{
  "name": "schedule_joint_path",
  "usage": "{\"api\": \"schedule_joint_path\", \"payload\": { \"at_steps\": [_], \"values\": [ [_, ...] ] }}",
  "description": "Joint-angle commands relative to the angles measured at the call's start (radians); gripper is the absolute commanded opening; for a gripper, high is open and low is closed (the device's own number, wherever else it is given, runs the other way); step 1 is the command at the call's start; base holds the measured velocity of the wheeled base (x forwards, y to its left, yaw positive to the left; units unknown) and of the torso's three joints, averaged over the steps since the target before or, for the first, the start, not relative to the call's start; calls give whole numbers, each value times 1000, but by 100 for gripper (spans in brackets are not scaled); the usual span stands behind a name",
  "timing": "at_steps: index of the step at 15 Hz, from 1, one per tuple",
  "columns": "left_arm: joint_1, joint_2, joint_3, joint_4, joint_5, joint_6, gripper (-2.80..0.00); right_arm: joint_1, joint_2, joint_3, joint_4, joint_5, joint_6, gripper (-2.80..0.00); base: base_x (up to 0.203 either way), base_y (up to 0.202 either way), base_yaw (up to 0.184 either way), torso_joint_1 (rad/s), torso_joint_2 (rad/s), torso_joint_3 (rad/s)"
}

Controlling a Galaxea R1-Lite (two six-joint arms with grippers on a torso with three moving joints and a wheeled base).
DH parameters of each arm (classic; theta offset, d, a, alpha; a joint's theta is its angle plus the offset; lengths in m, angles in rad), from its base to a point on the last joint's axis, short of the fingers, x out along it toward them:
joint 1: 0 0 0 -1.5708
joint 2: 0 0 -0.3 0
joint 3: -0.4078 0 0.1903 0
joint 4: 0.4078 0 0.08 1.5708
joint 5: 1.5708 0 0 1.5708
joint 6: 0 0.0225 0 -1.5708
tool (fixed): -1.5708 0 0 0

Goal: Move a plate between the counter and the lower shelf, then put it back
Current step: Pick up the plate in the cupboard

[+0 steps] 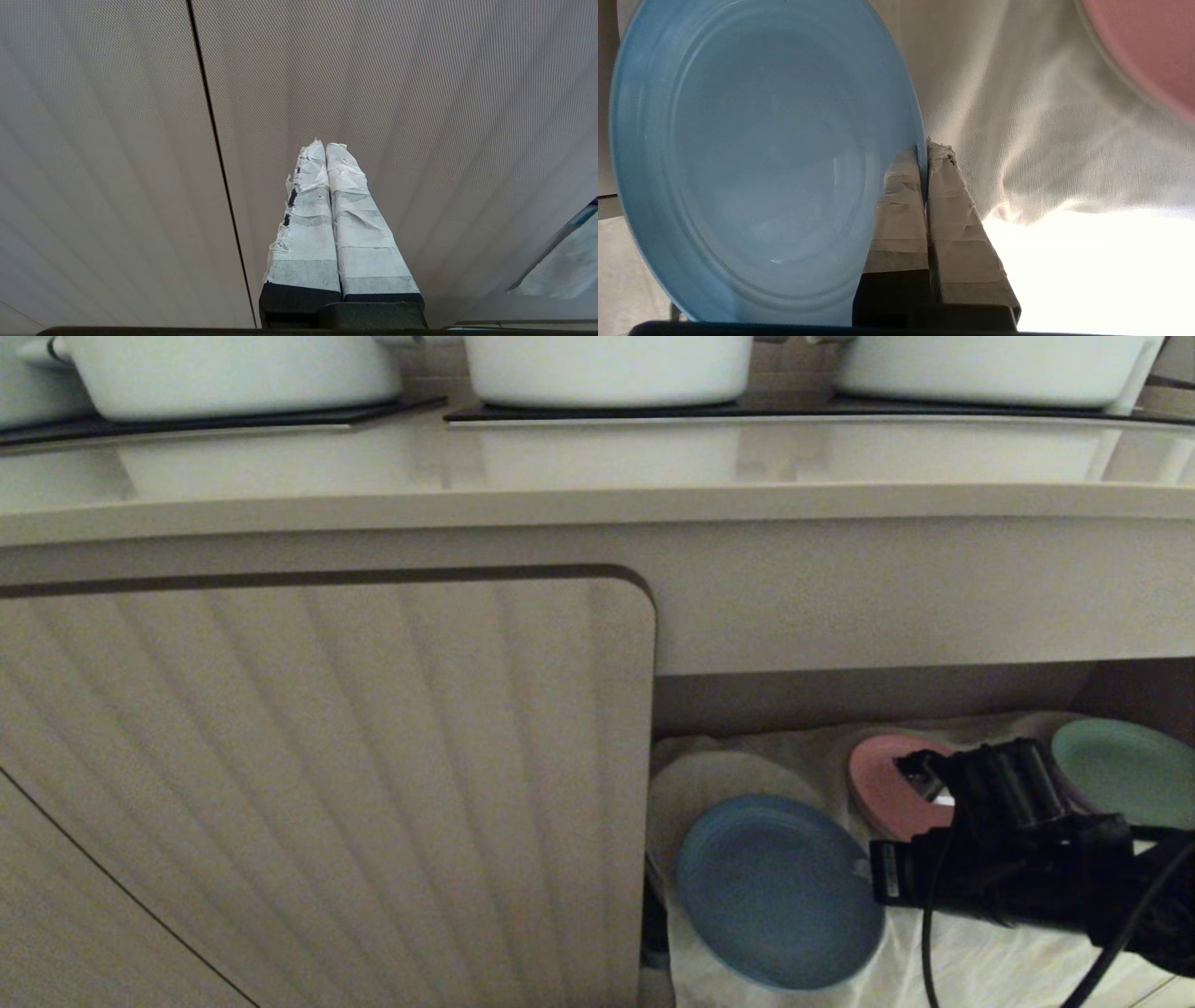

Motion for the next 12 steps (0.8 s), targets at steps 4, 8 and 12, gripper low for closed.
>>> {"api": "schedule_joint_path", "payload": {
  "at_steps": [4,8,12],
  "values": [
    [0,0,0,0,0,-1,-280,-2,-37,25,-2,2,91,-280,0,0,0,0,0,0],
    [0,0,0,0,0,0,-280,-1,-71,45,1,4,94,-280,0,0,0,0,0,0],
    [0,0,0,0,0,-1,-280,-1,-122,73,4,5,95,-280,0,0,0,0,0,0]
  ]
}}
